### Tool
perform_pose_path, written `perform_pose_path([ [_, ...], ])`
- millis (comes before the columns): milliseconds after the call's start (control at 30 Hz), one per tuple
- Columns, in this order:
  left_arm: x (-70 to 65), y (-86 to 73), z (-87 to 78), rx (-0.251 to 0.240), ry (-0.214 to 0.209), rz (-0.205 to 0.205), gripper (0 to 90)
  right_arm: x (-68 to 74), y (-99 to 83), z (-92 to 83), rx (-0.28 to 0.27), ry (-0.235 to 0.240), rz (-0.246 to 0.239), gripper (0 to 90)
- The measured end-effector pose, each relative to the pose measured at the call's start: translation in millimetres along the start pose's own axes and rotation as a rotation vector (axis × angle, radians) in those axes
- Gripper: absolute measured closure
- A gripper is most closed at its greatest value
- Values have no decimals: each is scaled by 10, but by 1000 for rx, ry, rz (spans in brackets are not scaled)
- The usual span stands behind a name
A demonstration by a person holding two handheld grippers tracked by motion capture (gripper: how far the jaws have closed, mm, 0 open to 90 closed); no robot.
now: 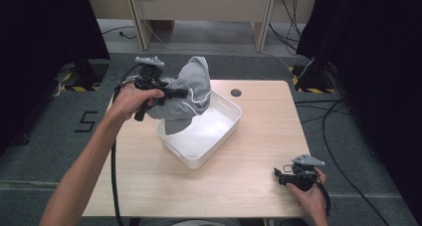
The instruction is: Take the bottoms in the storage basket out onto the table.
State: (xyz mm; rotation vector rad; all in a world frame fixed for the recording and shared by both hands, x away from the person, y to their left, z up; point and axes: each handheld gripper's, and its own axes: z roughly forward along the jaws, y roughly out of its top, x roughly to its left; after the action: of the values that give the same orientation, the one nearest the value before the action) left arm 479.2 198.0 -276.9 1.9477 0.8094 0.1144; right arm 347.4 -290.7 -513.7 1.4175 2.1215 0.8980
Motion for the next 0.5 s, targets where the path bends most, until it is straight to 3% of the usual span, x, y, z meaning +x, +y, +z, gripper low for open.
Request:
perform_pose_path([
  [100,17,-9,-110,-11,13,0,596,0,0,0,0,0,0,147],
  [300,118,-95,-486,-60,45,-24,596,-2,0,5,-5,0,-3,147],
  [500,206,-240,-681,-83,85,-39,595,-4,2,7,-5,0,-6,147],
])
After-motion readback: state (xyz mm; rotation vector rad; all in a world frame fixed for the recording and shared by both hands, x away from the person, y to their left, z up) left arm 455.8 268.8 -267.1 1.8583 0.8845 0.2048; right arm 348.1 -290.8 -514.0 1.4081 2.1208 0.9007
